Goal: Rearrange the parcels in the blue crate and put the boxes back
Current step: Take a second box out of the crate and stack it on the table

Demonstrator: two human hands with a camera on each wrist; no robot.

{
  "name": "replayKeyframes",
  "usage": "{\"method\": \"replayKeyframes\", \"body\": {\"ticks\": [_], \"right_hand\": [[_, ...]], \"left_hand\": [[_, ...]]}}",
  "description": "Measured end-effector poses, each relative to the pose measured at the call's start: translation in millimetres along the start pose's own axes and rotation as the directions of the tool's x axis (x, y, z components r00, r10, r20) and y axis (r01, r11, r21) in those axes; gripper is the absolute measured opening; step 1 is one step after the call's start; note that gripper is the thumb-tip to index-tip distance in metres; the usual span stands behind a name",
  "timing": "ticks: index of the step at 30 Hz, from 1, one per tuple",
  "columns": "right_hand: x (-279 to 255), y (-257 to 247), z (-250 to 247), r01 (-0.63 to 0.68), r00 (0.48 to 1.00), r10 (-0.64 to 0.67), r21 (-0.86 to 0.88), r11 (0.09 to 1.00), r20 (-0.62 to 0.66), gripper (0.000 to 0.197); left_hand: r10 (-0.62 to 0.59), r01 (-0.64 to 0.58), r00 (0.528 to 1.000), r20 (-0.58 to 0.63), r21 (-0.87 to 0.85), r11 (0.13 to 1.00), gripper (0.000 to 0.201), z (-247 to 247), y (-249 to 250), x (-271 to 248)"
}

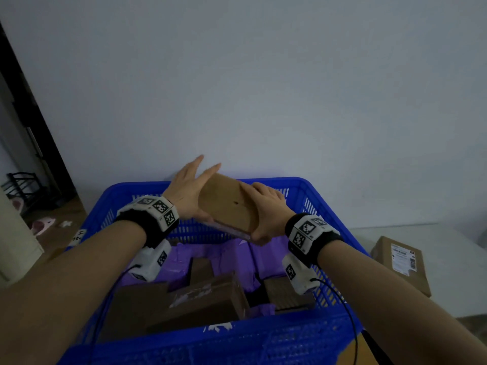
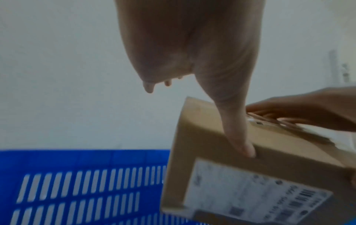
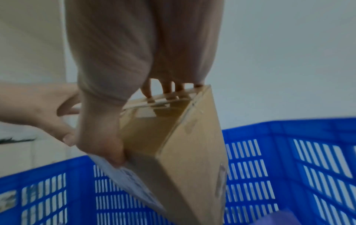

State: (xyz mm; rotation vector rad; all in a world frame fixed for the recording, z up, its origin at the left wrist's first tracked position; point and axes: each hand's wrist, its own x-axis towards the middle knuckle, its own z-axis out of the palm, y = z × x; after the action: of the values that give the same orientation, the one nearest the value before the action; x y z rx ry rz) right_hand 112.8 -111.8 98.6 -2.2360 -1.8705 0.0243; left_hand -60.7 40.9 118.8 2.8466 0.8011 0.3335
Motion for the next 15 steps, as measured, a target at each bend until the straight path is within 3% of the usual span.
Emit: {"method": "replayKeyframes", "body": {"ticks": [3, 5, 10, 13, 15], "right_hand": [[-3.6, -6.3, -2.6, 0.128, 0.992, -0.126, -0.171, 0.977, 0.02, 0.124], [-0.7, -10.1, -2.8, 0.16, 0.987, -0.155, -0.21, 0.965, 0.038, 0.125], [2.7, -13.1, -3.5, 0.171, 0.985, -0.175, -0.187, 0.967, -0.003, 0.118], [-0.3, -14.0, -6.3, 0.128, 0.99, -0.131, -0.058, 0.99, -0.054, 0.103], [-1.7, -13.2, -9.5, 0.034, 0.991, -0.029, 0.04, 0.999, -0.129, 0.104]], "left_hand": [[0.072, -0.11, 0.985, 0.158, 0.245, 0.963, 0.132, -0.3, 5.7, 3.8], [0.088, -0.155, 0.972, 0.219, 0.311, 0.937, 0.135, 3.2, 10.4, 4.4], [0.121, -0.189, 0.97, 0.211, 0.338, 0.922, 0.136, 8.3, 16.9, 5.8], [0.06, -0.105, 0.983, 0.172, 0.266, 0.958, 0.125, 7.1, 13.9, 3.0], [-0.013, 0.008, 0.993, 0.117, 0.039, 0.999, 0.115, 4.1, 9.2, -3.2]]}}
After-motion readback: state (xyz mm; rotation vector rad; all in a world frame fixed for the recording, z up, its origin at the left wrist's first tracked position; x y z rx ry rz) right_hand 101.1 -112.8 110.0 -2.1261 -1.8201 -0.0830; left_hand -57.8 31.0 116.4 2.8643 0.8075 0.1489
